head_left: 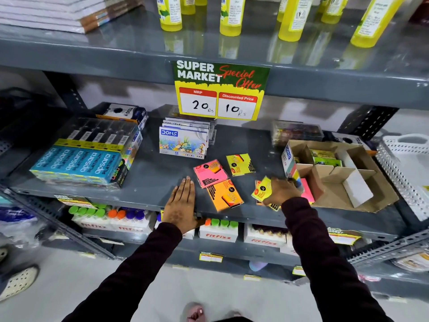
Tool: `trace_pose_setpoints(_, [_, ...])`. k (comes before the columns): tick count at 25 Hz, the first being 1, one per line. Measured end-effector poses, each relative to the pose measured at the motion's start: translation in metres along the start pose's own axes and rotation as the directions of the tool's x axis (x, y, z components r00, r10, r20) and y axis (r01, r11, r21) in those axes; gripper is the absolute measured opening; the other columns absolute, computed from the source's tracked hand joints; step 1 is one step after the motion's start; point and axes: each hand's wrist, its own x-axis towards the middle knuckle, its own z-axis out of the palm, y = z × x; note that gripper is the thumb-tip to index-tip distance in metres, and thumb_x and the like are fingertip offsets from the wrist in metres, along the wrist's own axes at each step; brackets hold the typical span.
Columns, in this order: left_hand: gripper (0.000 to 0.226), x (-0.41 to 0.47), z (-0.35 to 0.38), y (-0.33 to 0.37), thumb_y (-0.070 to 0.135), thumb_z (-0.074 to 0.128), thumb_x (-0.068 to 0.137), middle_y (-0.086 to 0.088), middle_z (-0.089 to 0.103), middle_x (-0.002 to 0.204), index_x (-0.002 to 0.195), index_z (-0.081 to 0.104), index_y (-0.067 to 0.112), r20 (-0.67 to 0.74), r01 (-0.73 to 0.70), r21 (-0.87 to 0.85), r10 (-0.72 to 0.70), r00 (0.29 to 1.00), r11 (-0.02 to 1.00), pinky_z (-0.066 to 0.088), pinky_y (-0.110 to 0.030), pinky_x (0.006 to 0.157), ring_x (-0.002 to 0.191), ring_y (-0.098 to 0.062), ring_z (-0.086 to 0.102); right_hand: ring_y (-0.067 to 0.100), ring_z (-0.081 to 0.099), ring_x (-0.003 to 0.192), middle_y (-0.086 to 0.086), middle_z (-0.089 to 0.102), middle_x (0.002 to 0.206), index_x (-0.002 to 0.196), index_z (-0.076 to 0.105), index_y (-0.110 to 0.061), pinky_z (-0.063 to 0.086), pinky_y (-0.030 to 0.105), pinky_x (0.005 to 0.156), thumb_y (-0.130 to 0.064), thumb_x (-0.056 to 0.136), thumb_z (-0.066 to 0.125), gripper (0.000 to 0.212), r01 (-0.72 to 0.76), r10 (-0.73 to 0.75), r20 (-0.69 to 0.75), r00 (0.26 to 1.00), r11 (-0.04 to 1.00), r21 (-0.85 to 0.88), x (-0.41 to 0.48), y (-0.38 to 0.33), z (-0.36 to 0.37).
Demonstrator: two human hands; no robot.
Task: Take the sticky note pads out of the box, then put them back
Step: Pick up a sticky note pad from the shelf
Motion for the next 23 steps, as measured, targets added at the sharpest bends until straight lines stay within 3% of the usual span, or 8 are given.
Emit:
trace_pose_setpoints(4, [0.120, 0.000, 0.001, 0.001, 0.082, 0.031, 0.059, -0.025, 0.021, 0.149, 0.141, 0.017, -0.005, -0.025, 0.003, -0.007, -0.003, 1.000, 1.000, 0.013, -0.042, 0.111, 0.138, -0.034, 0.021, 0.038, 0.053, 0.119, 0.021, 0.057, 0.128, 0.120, 0.052, -0.004, 0.047, 0.042, 0.095, -0.045, 0.069, 0.074, 0.069, 0.074, -0.068, -0.103, 0.992, 0.996, 0.053, 0.000, -0.021, -0.010])
trace_pose_setpoints(9, [0.115, 0.001, 0.001, 0.000, 0.076, 0.041, 0.059, -0.025, 0.029, 0.146, 0.139, 0.024, -0.006, -0.001, 0.011, -0.062, -0.011, 1.000, 0.998, 0.015, -0.045, 0.109, 0.135, -0.035, 0.028, 0.039, 0.056, 0.114, 0.025, 0.061, 0.122, 0.110, 0.062, 0.000, 0.050, 0.041, 0.092, -0.061, 0.070, 0.065, 0.073, 0.023, 0.036, -0.236, 0.971, 0.970, 0.243, 0.038, -0.076, -0.014])
trace_pose_setpoints(12, [0.112, 0.001, 0.001, -0.001, 0.073, 0.043, 0.060, -0.024, 0.032, 0.146, 0.138, 0.026, -0.005, 0.004, 0.003, -0.084, -0.002, 1.000, 0.996, 0.015, -0.048, 0.108, 0.134, -0.035, 0.029, 0.041, 0.045, 0.127, 0.026, 0.049, 0.136, 0.128, 0.049, 0.001, 0.043, 0.046, 0.104, -0.060, 0.071, 0.066, 0.086, -0.045, 0.095, -0.211, 0.973, 0.972, 0.229, 0.057, -0.088, -0.005])
trace_pose_setpoints(16, [0.113, 0.001, 0.001, -0.001, 0.075, 0.043, 0.062, -0.024, 0.029, 0.147, 0.139, 0.023, -0.005, 0.001, 0.011, -0.067, -0.011, 1.000, 0.998, 0.011, -0.048, 0.108, 0.136, -0.035, 0.026, 0.042, 0.041, 0.130, 0.025, 0.045, 0.139, 0.132, 0.045, -0.001, 0.038, 0.048, 0.106, -0.064, 0.075, 0.060, 0.086, -0.053, 0.096, -0.230, 0.968, 0.981, 0.186, 0.059, -0.081, 0.000])
trace_pose_setpoints(20, [0.118, 0.001, 0.000, 0.000, 0.074, 0.052, 0.066, -0.022, 0.008, 0.153, 0.142, 0.006, -0.003, -0.018, 0.003, 0.023, -0.003, 1.000, 1.000, -0.002, -0.039, 0.110, 0.141, -0.032, 0.006, 0.043, 0.043, 0.127, 0.024, 0.046, 0.137, 0.122, 0.054, -0.006, 0.042, 0.049, 0.102, -0.061, 0.078, 0.058, 0.071, -0.076, 0.107, -0.171, 0.979, 0.981, 0.181, 0.031, -0.050, 0.011])
trace_pose_setpoints(23, [0.118, 0.001, 0.002, 0.000, 0.072, 0.054, 0.069, -0.021, -0.001, 0.154, 0.142, -0.001, -0.002, -0.036, 0.000, 0.073, 0.003, 0.999, 0.997, -0.005, -0.037, 0.110, 0.141, -0.030, -0.002, 0.044, 0.031, 0.135, 0.023, 0.033, 0.146, 0.137, 0.034, -0.005, 0.034, 0.054, 0.107, -0.058, 0.082, 0.055, 0.079, -0.171, 0.185, -0.106, 0.977, 0.978, 0.123, -0.001, -0.029, 0.033])
